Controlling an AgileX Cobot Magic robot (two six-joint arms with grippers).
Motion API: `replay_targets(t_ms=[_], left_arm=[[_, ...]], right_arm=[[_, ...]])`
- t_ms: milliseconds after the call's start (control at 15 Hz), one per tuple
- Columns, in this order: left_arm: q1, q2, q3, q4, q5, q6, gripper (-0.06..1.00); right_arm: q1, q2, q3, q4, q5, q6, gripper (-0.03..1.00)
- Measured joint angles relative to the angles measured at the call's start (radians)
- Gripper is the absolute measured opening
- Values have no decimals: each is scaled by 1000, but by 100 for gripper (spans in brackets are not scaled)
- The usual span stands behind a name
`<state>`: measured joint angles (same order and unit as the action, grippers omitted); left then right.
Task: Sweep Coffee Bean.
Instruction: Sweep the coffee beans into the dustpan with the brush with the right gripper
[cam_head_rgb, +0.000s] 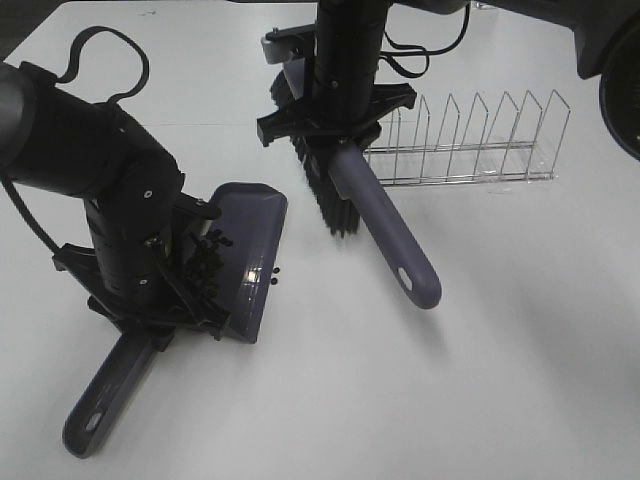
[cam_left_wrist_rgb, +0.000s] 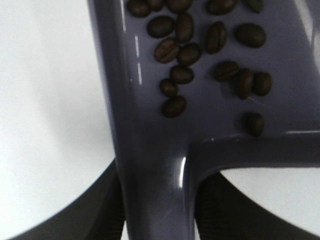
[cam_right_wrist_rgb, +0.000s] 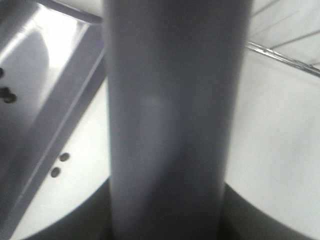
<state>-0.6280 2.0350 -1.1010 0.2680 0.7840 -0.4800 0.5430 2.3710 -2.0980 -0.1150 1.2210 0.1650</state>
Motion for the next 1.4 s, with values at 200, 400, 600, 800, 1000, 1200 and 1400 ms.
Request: replay_targets(t_ms=[200,400,600,800,1000,1200,1400], left_arm=[[0,2,-1,12,15,-50,35],[0,6,-1,64,64,-82,35],[0,7,-1,79,77,-85,35],[0,7,-1,79,77,-81,35],[0,7,-1,80,74,-73,35],[0,7,-1,81,73,-70,35],[0,7,-1,81,72,-70,35]], right_arm=[[0,3,74,-8,4,14,29],[0,4,79,-8,5,27,29],[0,6,79,8,5,29,29],[0,53,79,37,10,54,29],[0,72,72,135,4,61,29],[3,129,72,303,10,58,29],[38,148,72,378,1,55,29]])
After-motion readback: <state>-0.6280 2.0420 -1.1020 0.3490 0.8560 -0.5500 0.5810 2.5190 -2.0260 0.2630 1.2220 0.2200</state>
